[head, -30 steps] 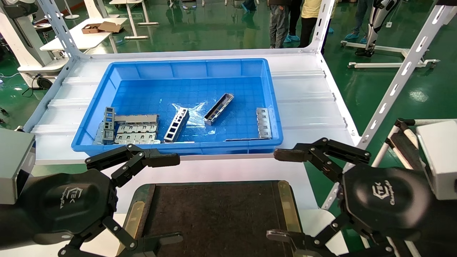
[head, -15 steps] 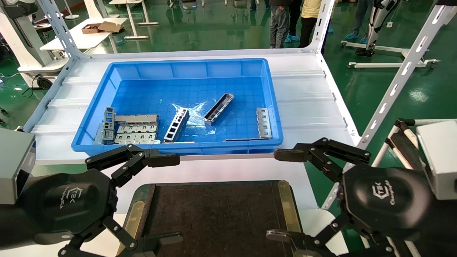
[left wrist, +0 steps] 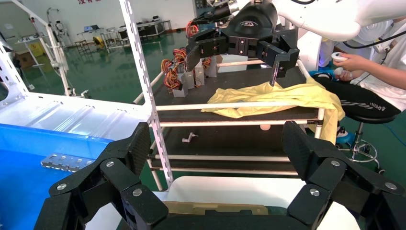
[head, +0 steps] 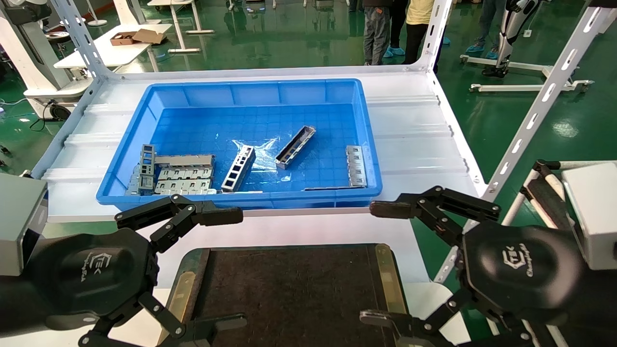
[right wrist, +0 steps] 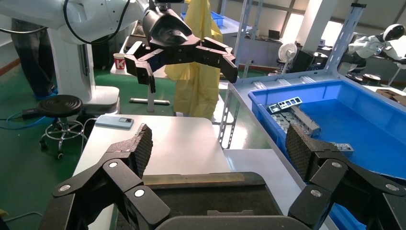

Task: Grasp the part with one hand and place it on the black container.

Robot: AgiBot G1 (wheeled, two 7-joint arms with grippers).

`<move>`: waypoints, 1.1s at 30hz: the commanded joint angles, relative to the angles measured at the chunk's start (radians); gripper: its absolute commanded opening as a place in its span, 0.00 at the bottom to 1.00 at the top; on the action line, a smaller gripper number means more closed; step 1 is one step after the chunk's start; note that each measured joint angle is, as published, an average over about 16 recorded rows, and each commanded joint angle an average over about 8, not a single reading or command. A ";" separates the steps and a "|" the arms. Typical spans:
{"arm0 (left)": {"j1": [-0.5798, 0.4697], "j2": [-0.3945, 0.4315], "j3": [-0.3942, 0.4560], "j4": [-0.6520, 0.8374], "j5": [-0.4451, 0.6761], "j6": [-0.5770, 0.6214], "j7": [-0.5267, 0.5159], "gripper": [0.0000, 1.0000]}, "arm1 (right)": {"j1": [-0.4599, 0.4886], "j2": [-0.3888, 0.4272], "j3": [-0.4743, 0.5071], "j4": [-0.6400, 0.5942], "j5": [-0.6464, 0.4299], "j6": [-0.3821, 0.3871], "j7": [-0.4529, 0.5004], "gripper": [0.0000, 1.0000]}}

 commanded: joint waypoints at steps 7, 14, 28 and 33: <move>-0.005 0.005 0.004 -0.002 0.010 -0.012 -0.005 1.00 | 0.000 0.000 0.000 0.000 0.000 0.000 0.000 1.00; -0.035 0.029 0.019 0.034 0.052 -0.047 -0.008 1.00 | 0.000 0.000 -0.001 -0.001 0.000 0.000 0.000 1.00; -0.218 0.167 0.101 0.198 0.224 -0.179 -0.067 1.00 | 0.001 0.000 -0.001 -0.001 0.001 0.000 -0.001 1.00; -0.293 0.237 0.138 0.291 0.305 -0.232 -0.058 1.00 | 0.001 0.000 -0.001 -0.001 0.001 0.000 -0.001 1.00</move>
